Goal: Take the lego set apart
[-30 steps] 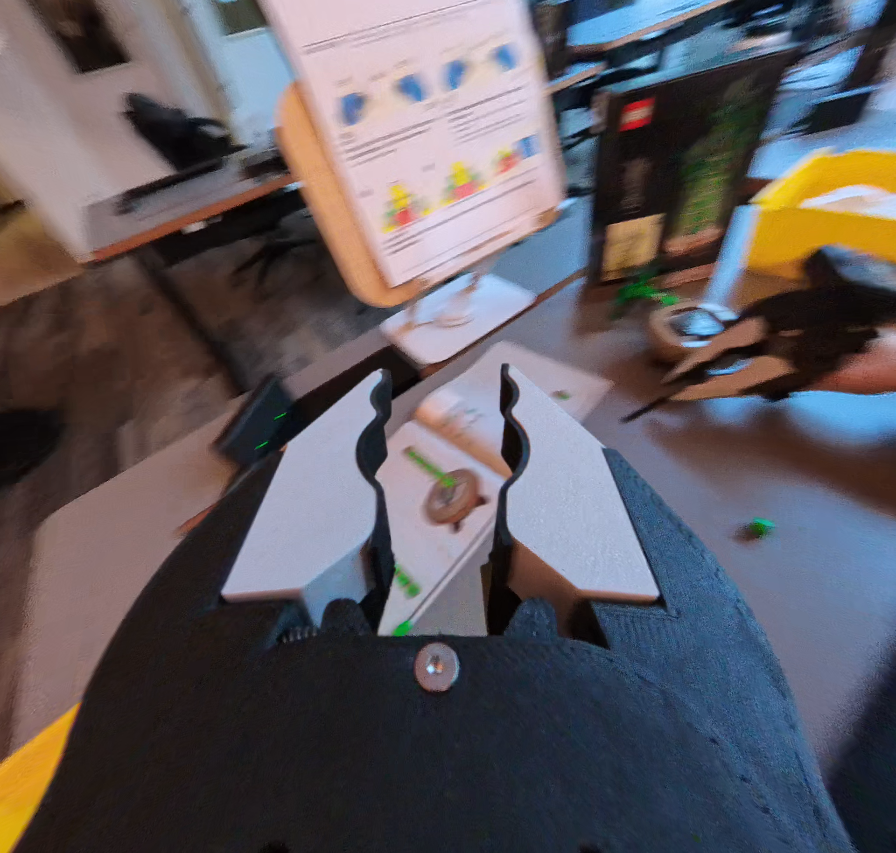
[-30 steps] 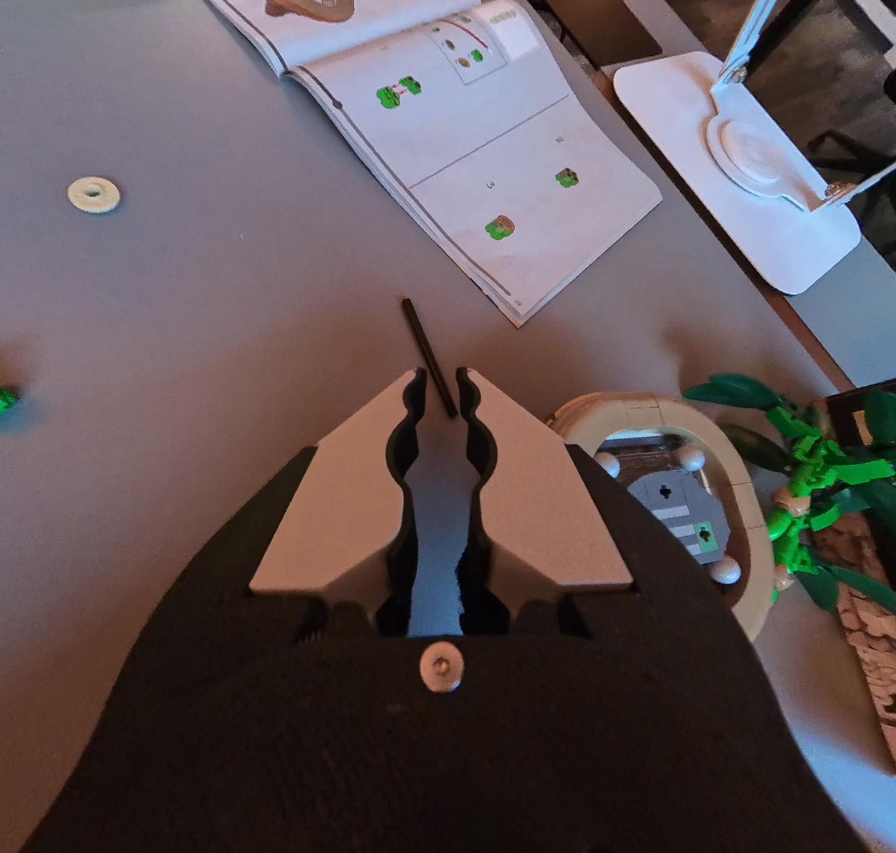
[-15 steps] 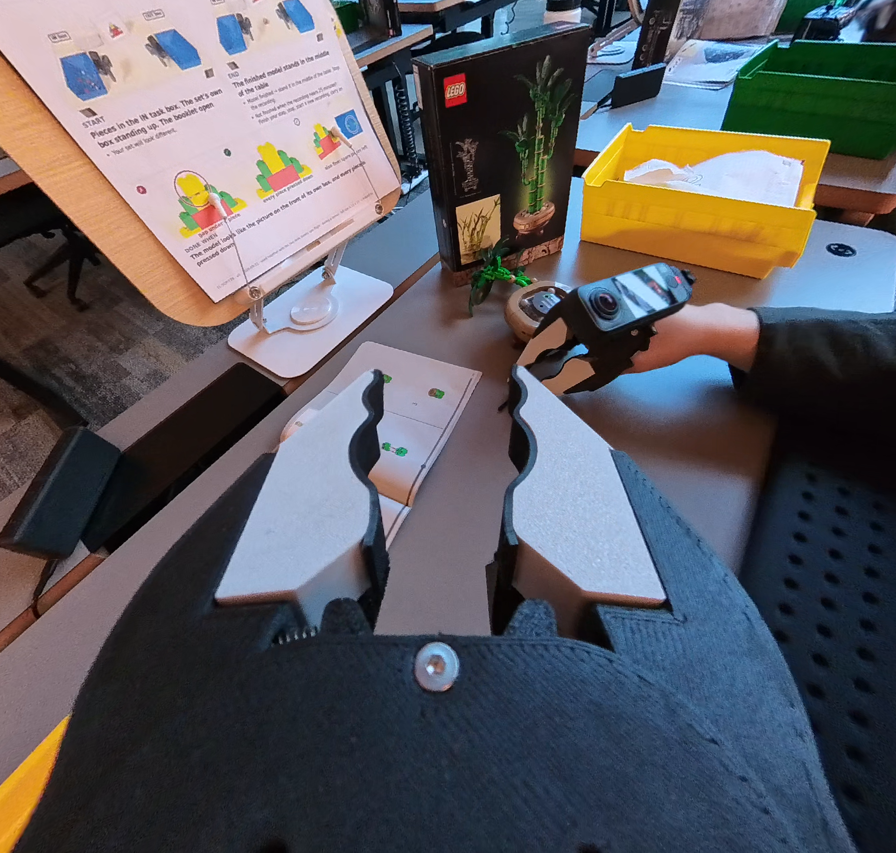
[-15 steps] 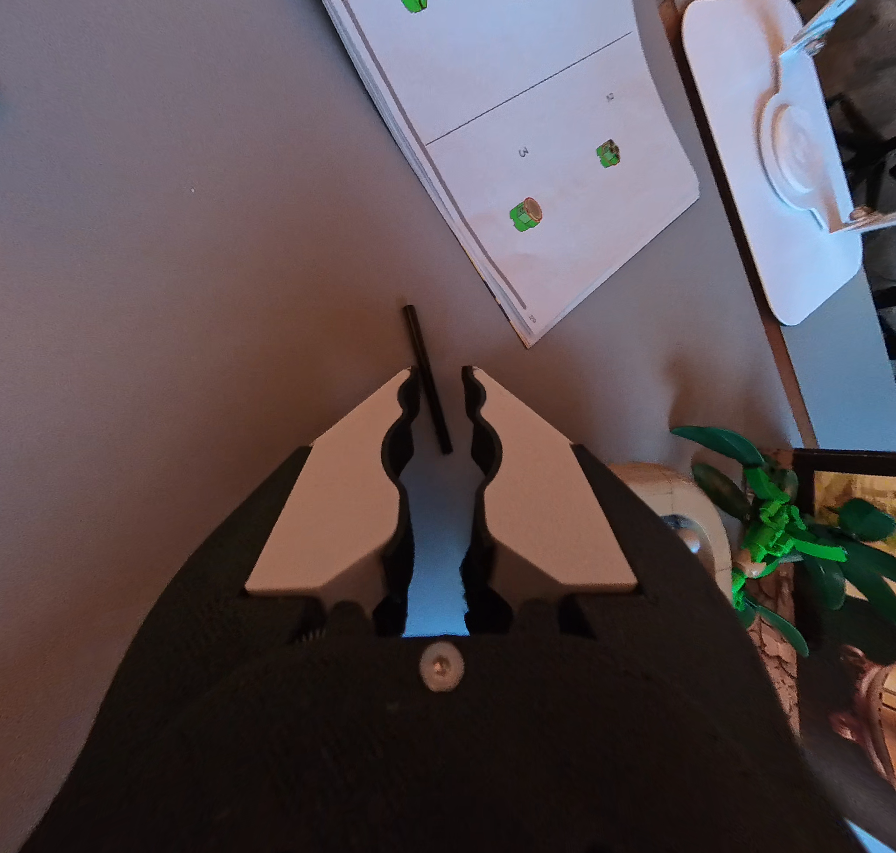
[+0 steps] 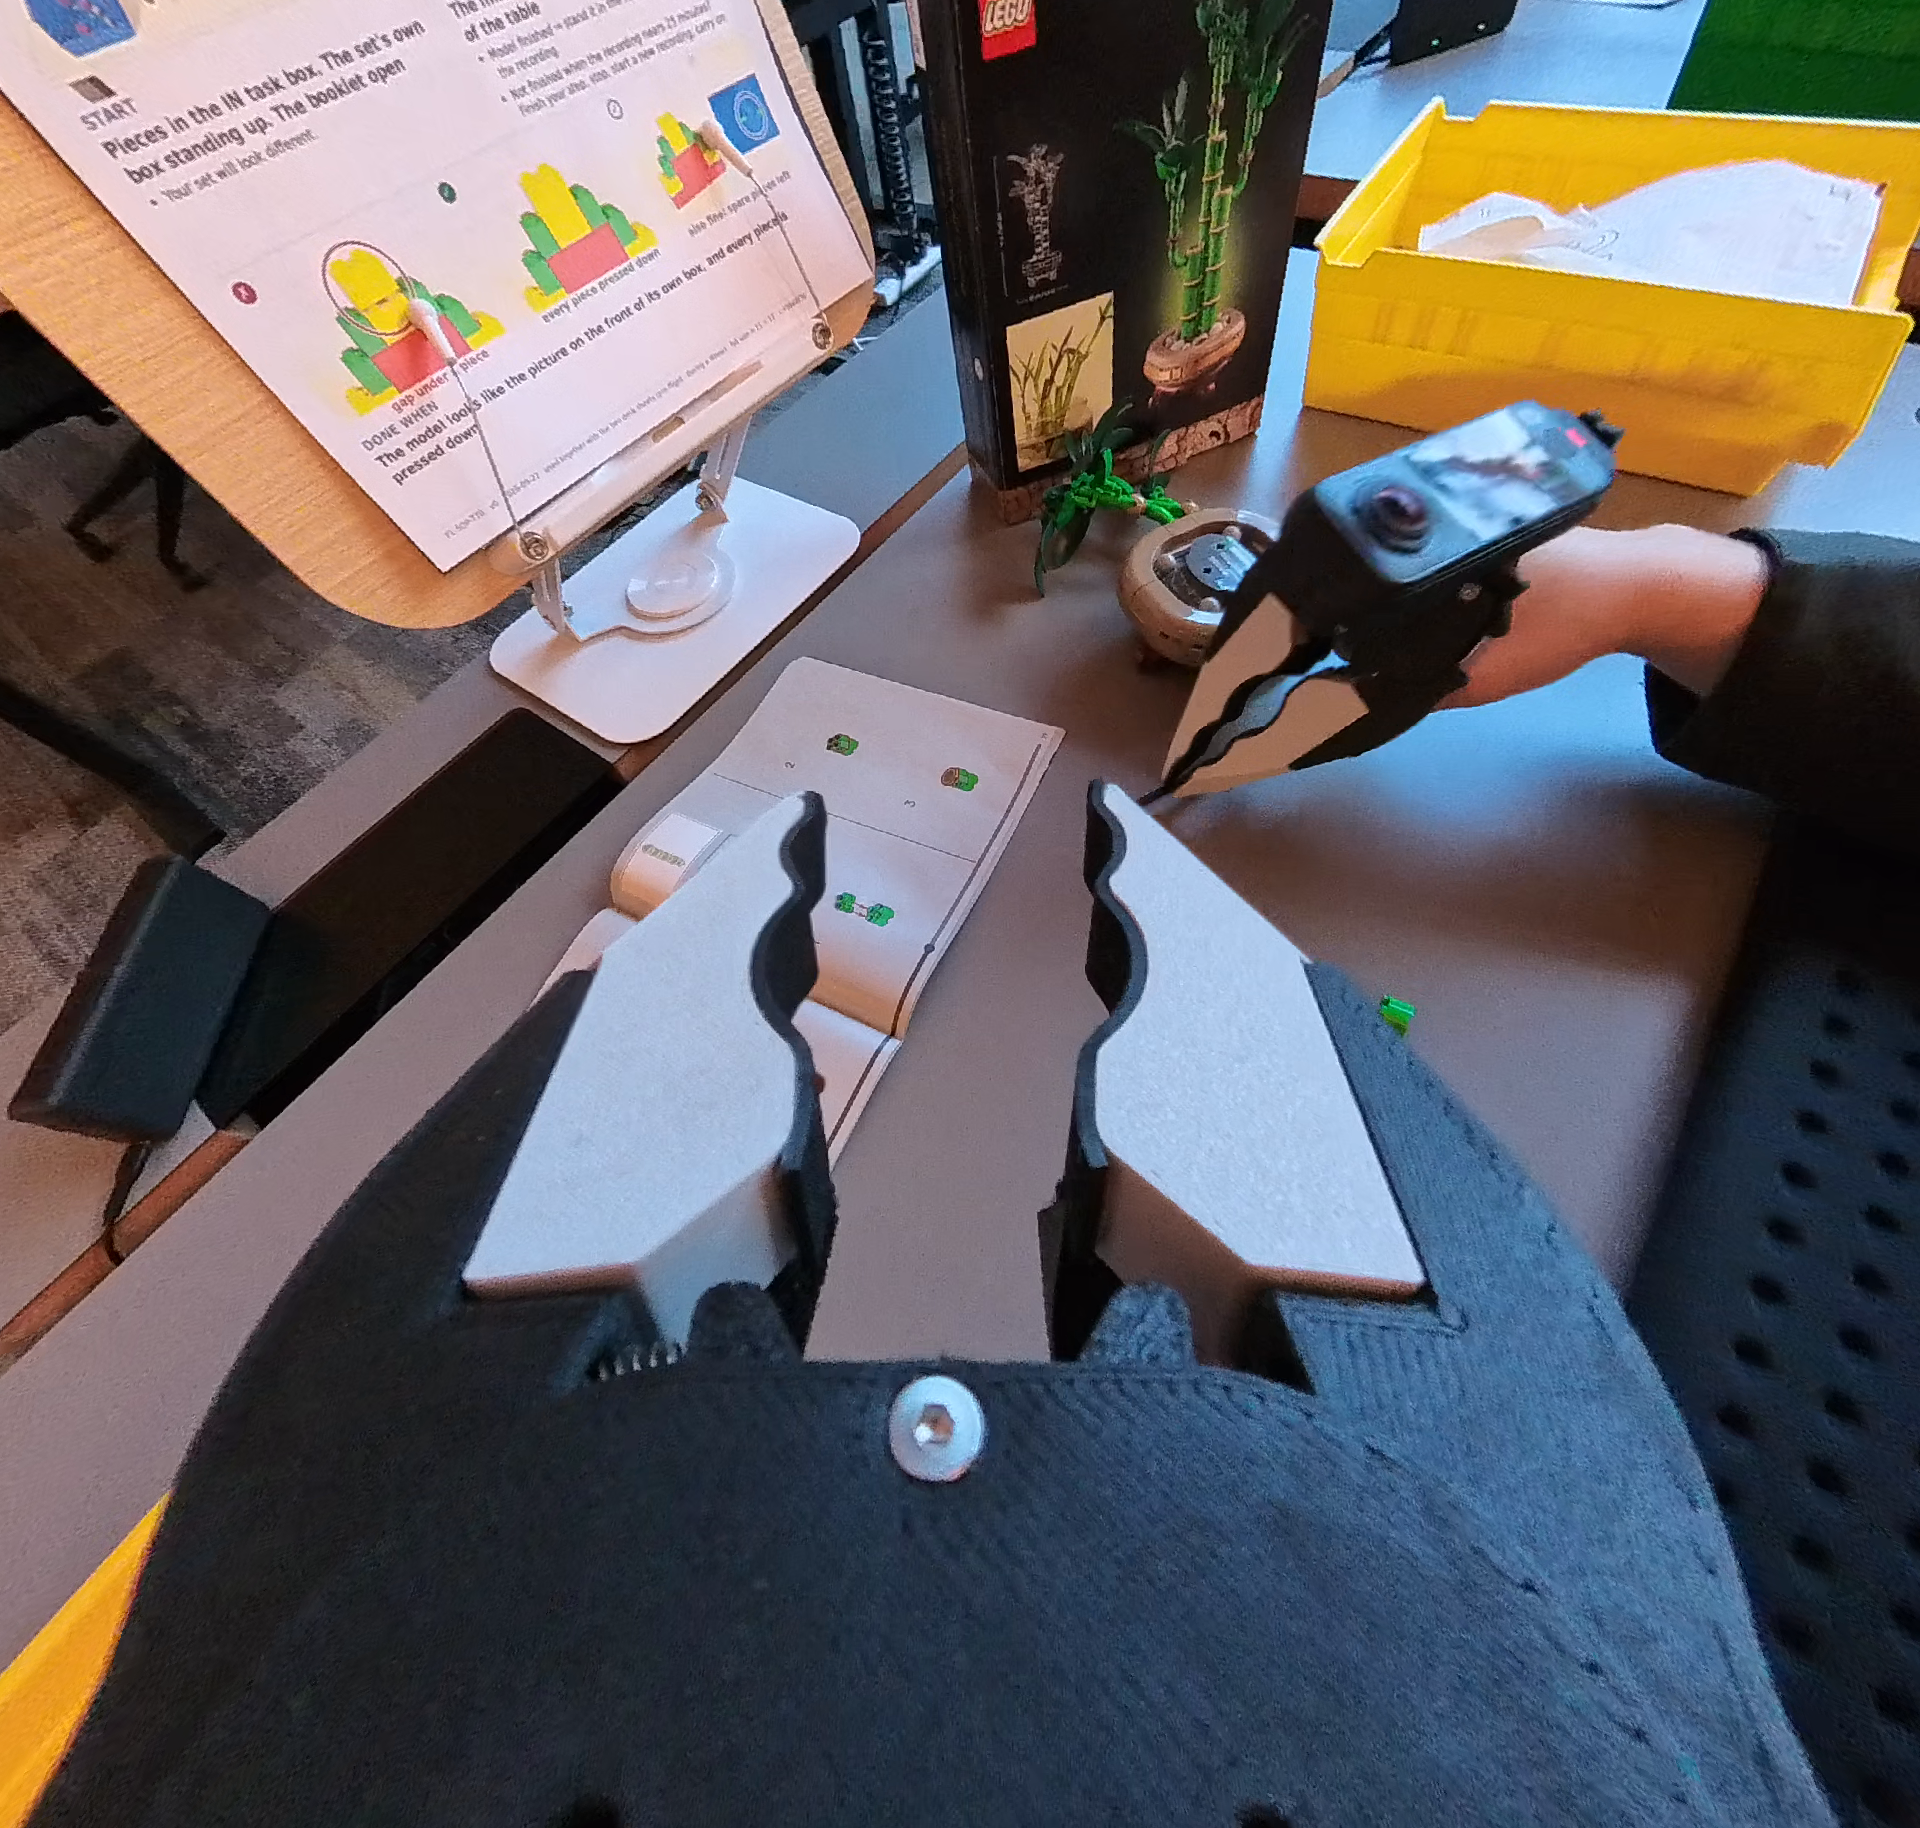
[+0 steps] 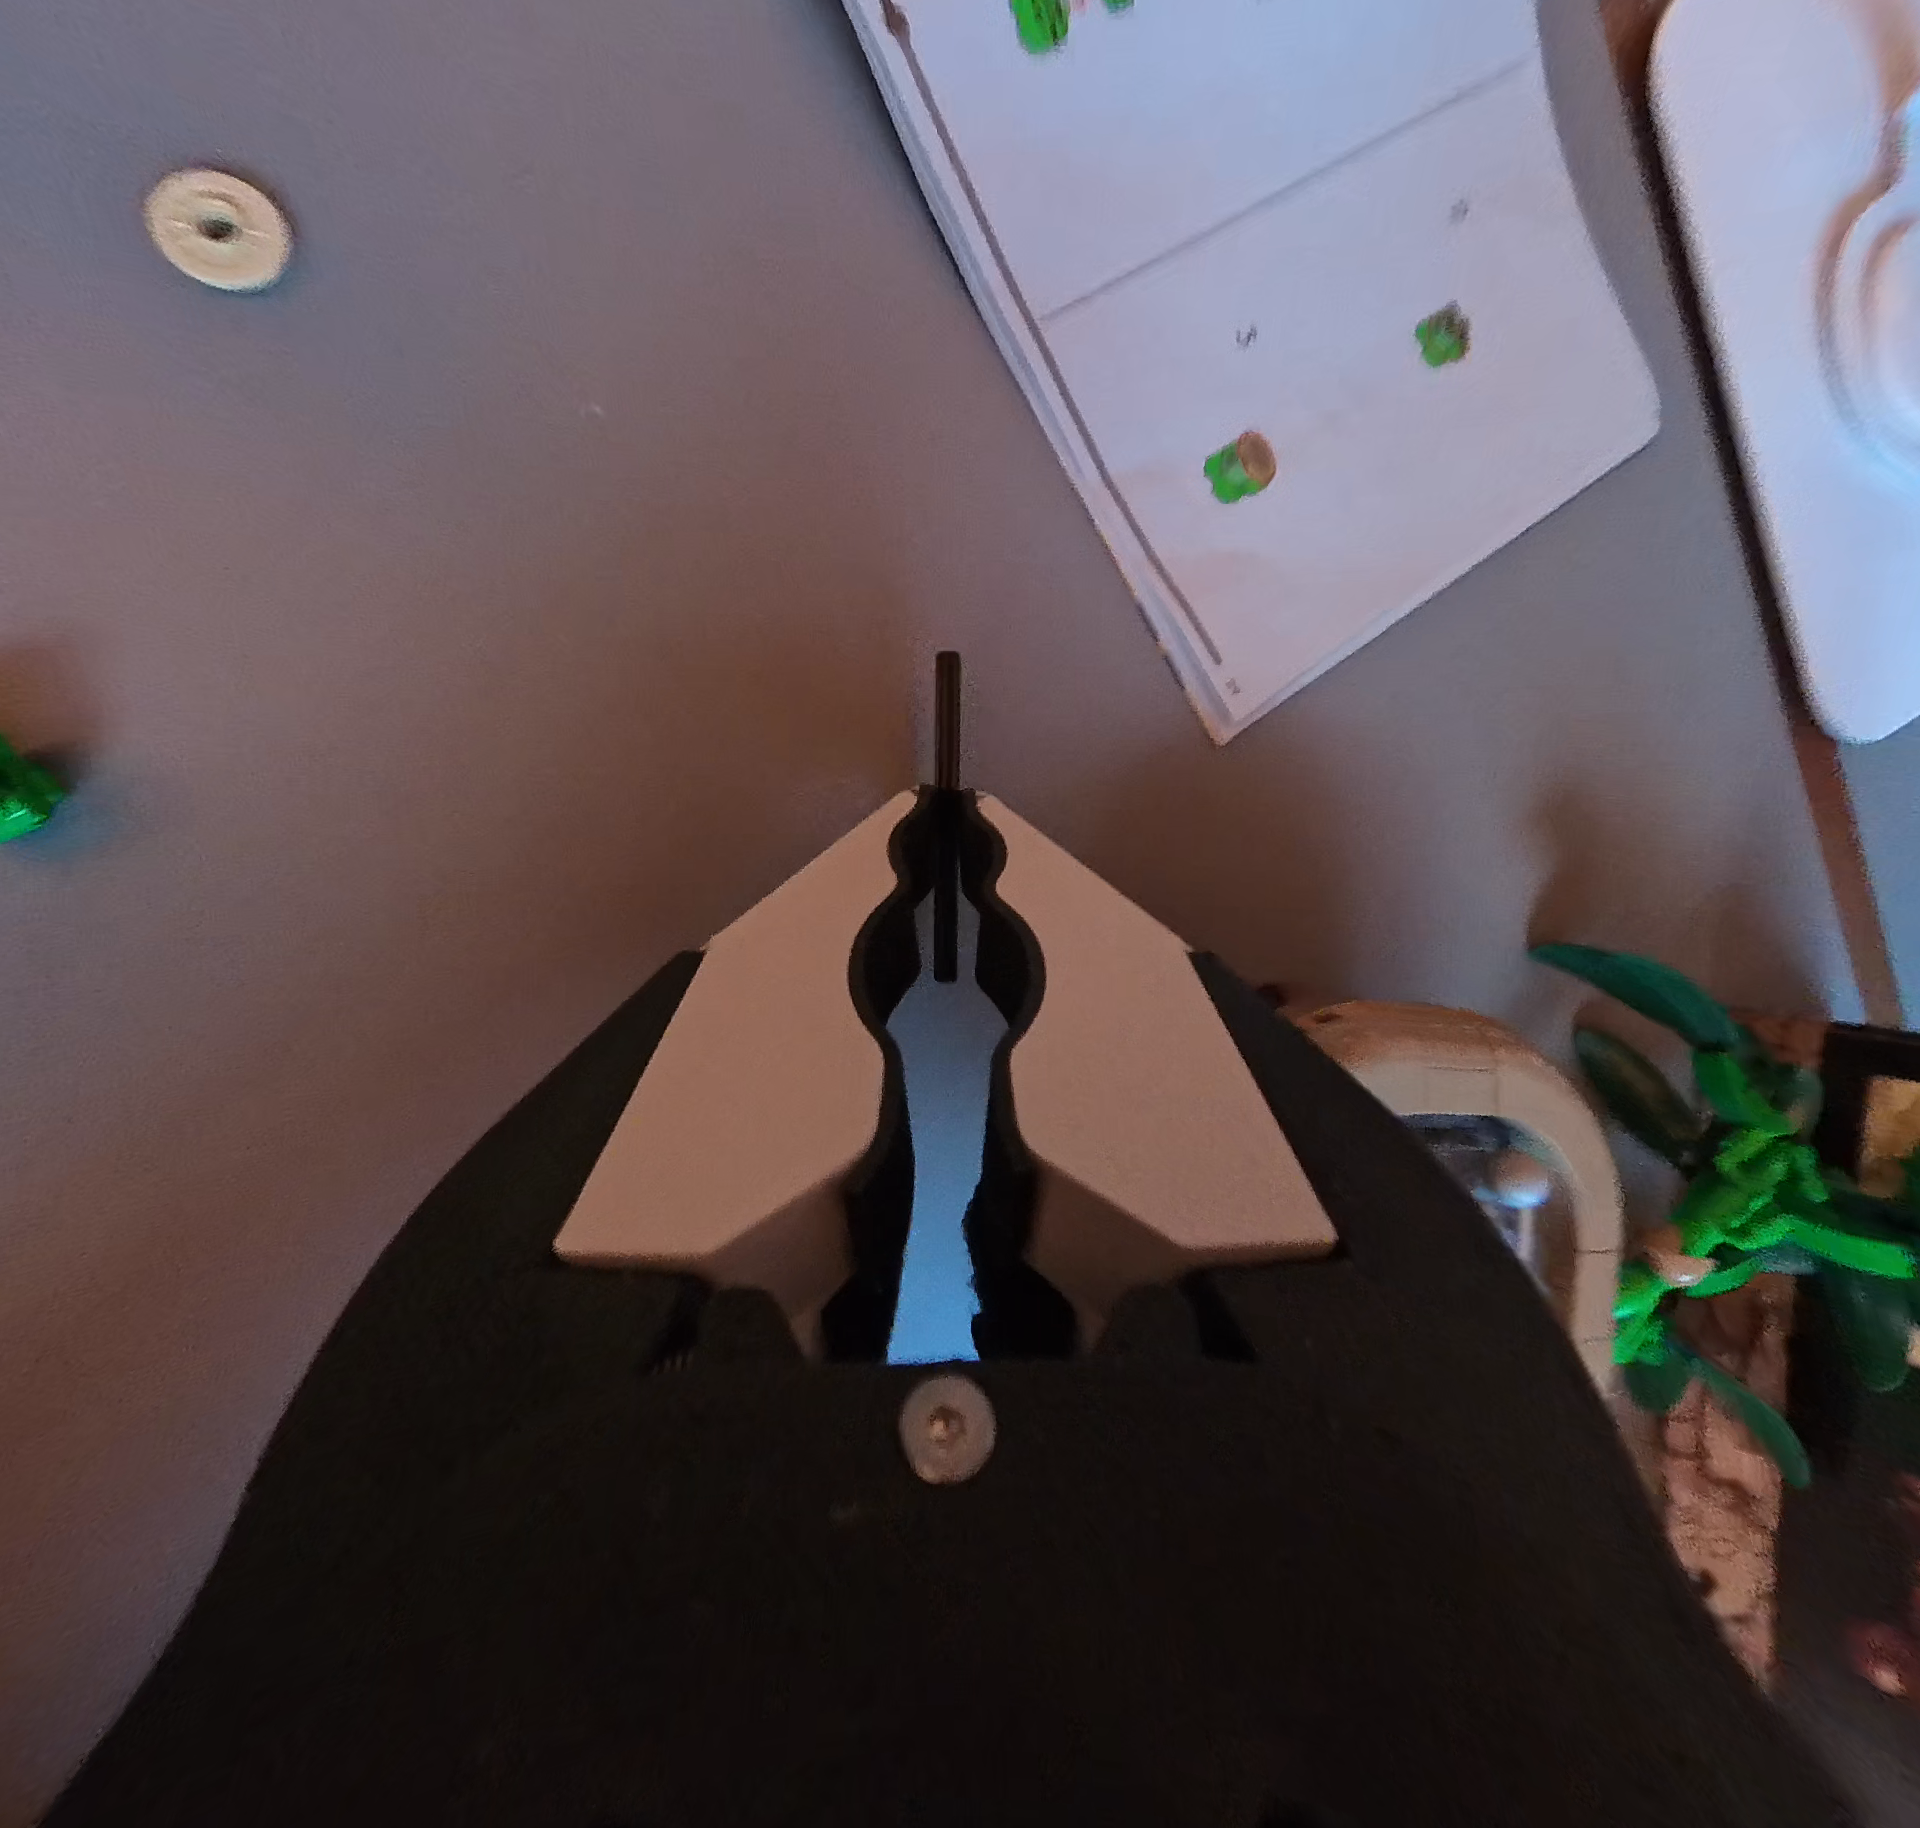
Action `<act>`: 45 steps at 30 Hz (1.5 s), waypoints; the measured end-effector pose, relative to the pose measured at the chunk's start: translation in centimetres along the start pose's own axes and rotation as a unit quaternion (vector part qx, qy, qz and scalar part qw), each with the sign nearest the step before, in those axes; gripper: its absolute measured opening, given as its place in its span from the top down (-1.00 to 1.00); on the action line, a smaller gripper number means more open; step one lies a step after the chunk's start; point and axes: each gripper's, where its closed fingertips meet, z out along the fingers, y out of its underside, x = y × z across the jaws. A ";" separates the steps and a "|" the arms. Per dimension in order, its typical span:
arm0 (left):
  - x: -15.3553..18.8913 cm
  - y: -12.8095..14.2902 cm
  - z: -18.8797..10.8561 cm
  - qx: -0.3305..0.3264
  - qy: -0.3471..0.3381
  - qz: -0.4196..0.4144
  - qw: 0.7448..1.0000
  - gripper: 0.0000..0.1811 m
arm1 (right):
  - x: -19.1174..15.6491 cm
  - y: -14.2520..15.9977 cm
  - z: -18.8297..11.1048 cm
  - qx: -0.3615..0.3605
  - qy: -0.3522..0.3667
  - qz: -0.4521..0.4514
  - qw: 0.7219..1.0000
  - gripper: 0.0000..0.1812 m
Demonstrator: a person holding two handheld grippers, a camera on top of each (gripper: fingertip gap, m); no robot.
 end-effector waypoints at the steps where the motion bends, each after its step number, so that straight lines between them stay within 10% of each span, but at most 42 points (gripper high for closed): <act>1: 0.1 0.1 0.1 -0.001 0.003 0.002 1.000 0.46 | 0.0 -0.7 -0.7 0.026 0.014 -0.020 0.999 0.98; 13: 6.6 0.7 4.3 0.023 0.240 -0.060 0.969 0.63 | -1.9 -11.2 -14.5 0.398 0.226 -0.166 0.874 0.99; 23: 10.9 1.0 7.3 0.014 0.244 0.033 0.969 0.65 | -1.9 -11.0 -14.4 0.403 0.219 -0.159 0.874 0.99; 38: 10.4 2.6 9.7 -0.024 0.255 -0.053 0.965 0.97 | -2.6 -10.3 -11.7 0.357 0.199 -0.188 0.893 0.92; 45: 8.3 -1.6 5.5 0.107 0.373 -0.200 0.899 0.98 | -2.6 -11.4 -16.7 0.509 0.114 -0.089 0.848 0.64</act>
